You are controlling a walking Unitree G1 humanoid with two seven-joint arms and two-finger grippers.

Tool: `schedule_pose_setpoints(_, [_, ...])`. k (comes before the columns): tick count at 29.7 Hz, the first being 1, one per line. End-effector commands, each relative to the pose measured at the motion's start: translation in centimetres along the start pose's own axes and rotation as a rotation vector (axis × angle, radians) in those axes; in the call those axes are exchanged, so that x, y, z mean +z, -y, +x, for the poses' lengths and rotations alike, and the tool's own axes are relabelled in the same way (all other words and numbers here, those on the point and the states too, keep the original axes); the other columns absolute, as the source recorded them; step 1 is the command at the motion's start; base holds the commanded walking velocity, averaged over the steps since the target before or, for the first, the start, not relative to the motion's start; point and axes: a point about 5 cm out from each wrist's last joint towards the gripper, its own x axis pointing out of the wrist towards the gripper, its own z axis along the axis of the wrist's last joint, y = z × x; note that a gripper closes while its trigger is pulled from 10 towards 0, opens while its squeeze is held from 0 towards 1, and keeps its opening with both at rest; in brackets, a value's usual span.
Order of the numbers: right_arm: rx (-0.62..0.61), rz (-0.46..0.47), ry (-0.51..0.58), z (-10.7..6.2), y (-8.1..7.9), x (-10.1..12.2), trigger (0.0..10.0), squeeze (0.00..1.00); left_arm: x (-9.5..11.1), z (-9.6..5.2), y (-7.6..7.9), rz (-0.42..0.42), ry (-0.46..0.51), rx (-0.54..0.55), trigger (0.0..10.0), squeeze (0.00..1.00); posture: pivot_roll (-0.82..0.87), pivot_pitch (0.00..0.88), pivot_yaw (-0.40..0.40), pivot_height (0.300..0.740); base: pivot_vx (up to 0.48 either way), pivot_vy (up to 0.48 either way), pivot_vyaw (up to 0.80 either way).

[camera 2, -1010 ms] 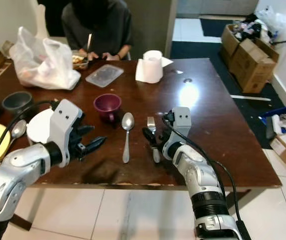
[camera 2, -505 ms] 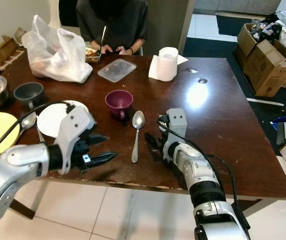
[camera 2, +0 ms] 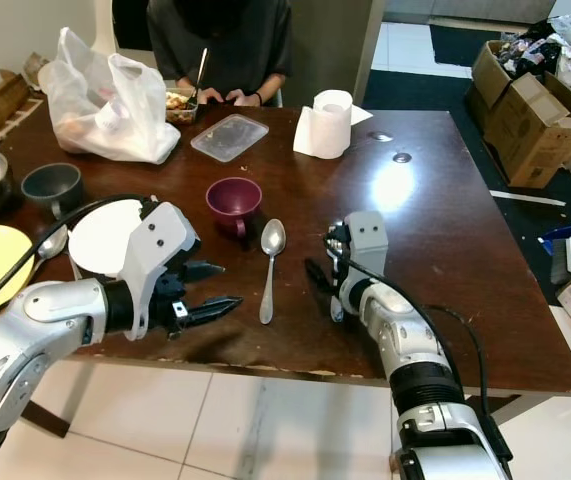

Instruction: Setting the table

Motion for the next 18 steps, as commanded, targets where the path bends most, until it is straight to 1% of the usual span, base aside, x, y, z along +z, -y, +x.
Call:
schedule_pose_setpoints(1, [-0.006, -0.006, -0.032, -0.2, 0.2, -1.0, 10.0, 0.00, -0.4, 0.2, 0.3, -0.003, -0.013, -0.016, 10.0, 0.00, 0.06, 0.117, 0.093, 0.740, 0.000, 0.000, 0.00])
schedule_pose_setpoints(3, [0.011, 0.033, -0.076, -0.2, 0.0, -2.1, 10.0, 0.00, -0.4, 0.2, 0.3, -0.005, -0.012, -0.016, 10.0, 0.00, 0.06, 0.119, 0.094, 0.740, 0.000, 0.000, 0.00])
schedule_pose_setpoints(6, [0.052, 0.070, -0.113, -0.2, -0.5, -3.0, 10.0, 0.00, -0.4, 0.2, 0.3, -0.007, -0.014, -0.014, 10.0, 0.00, 0.07, 0.124, 0.094, 0.740, 0.000, 0.000, 0.00])
schedule_pose_setpoints(7, [0.059, 0.073, -0.121, -0.2, -0.6, -3.1, 10.0, 0.00, -0.4, 0.1, 0.3, -0.007, -0.015, -0.013, 10.0, 0.00, 0.07, 0.124, 0.094, 0.740, 0.000, 0.000, 0.00])
schedule_pose_setpoints(9, [0.087, 0.068, -0.196, -0.1, -0.8, -4.1, 10.0, 0.00, -0.5, 0.1, 0.4, -0.011, -0.018, -0.008, 10.0, 0.00, 0.07, 0.129, 0.090, 0.740, 0.000, 0.000, 0.00])
schedule_pose_setpoints(10, [0.087, 0.065, -0.228, -0.1, -0.8, -4.6, 9.6, 0.00, -0.5, 0.0, 0.4, -0.013, -0.018, -0.007, 10.0, 0.00, 0.08, 0.132, 0.086, 0.740, 0.000, 0.000, 0.00])
schedule_pose_setpoints(11, [0.087, 0.065, -0.228, -0.1, -0.8, -4.6, 9.6, 0.00, -0.5, 0.0, 0.4, -0.013, -0.018, -0.007, 10.0, 0.00, 0.08, 0.132, 0.086, 0.740, 0.000, 0.000, 0.00])
schedule_pose_setpoints(12, [0.066, 0.083, -0.260, -0.2, -0.6, -5.0, 3.6, 0.00, -0.5, 0.0, 0.4, -0.017, -0.017, -0.003, 10.0, 0.00, 0.07, 0.133, 0.082, 0.740, 0.000, 0.000, 0.00])
schedule_pose_setpoints(13, [0.057, 0.089, -0.281, -0.2, -0.5, -5.3, 2.2, 0.00, -0.5, 0.0, 0.4, -0.020, -0.016, 0.000, 10.0, 0.00, 0.07, 0.134, 0.081, 0.740, 0.000, 0.000, 0.00])
schedule_pose_setpoints(14, [0.052, 0.093, -0.294, -0.3, -0.4, -5.5, 2.2, 0.00, -0.5, 0.1, 0.4, -0.021, -0.016, 0.001, 10.0, 0.00, 0.07, 0.134, 0.081, 0.740, 0.000, 0.000, 0.00])
schedule_pose_setpoints(15, [0.045, 0.098, -0.307, -0.3, -0.3, -5.8, 0.0, 0.00, -0.5, 0.1, 0.4, -0.023, -0.015, 0.002, 10.0, 0.00, 0.07, 0.135, 0.079, 0.740, 0.000, 0.000, 0.00])
schedule_pose_setpoints(18, [0.036, 0.098, -0.331, -0.5, 0.0, -6.2, 0.0, 0.00, -0.5, 0.1, 0.4, -0.025, -0.013, 0.003, 10.0, 0.00, 0.07, 0.137, 0.077, 0.740, 0.000, 0.000, 0.00])
